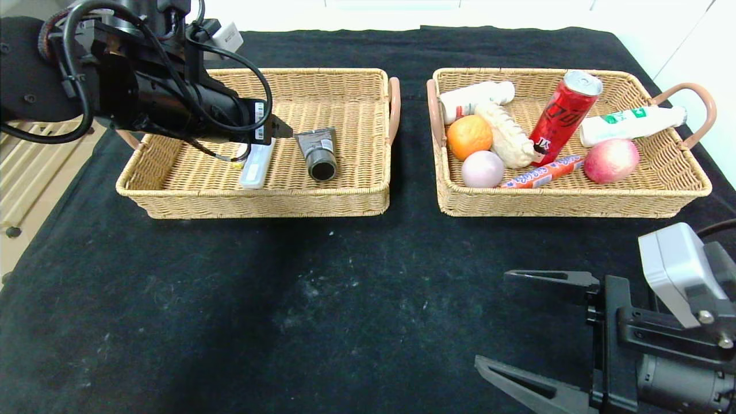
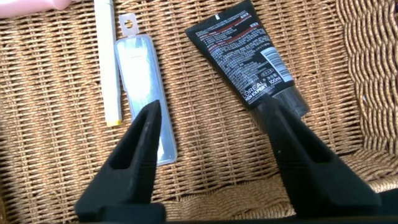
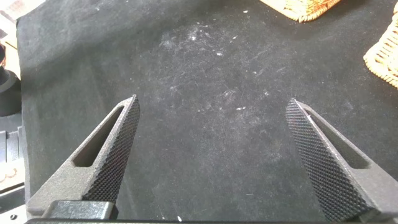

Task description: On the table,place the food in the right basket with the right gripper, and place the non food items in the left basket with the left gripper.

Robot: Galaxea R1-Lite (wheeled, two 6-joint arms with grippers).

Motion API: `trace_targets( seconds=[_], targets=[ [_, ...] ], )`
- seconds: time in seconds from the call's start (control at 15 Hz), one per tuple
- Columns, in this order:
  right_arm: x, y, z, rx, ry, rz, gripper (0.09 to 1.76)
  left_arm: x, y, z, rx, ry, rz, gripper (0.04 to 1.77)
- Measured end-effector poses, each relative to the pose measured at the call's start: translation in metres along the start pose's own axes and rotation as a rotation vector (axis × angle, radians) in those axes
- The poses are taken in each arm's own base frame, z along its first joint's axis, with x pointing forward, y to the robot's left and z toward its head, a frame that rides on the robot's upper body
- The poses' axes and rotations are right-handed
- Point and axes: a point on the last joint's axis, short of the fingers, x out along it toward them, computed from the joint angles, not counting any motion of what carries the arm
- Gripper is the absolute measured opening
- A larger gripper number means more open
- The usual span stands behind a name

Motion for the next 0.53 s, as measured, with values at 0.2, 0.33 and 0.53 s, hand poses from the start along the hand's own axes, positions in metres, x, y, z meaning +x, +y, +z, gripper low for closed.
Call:
trace_targets(
  seconds=[0.2,0.33,0.53],
  targets=[
    [0.0000,0.0000,0.0000,0.000,0.000,0.000,1.71,0.0001,-0.0002,-0.0009,-0.001,0.004,0.001,1.37],
    [0.0000,0.0000,-0.0002,0.001,0.001,0.000,1.71,0.0005,-0.0020,-0.0019,-0.008,0.008,-0.002,1.45],
    [-0.0005,-0.0012,0.0005,0.000,-0.002,-0.007,1.71,-0.0038,-0.0030,-0.0030,-0.006,0.017,-0.006,1.53]
  ],
)
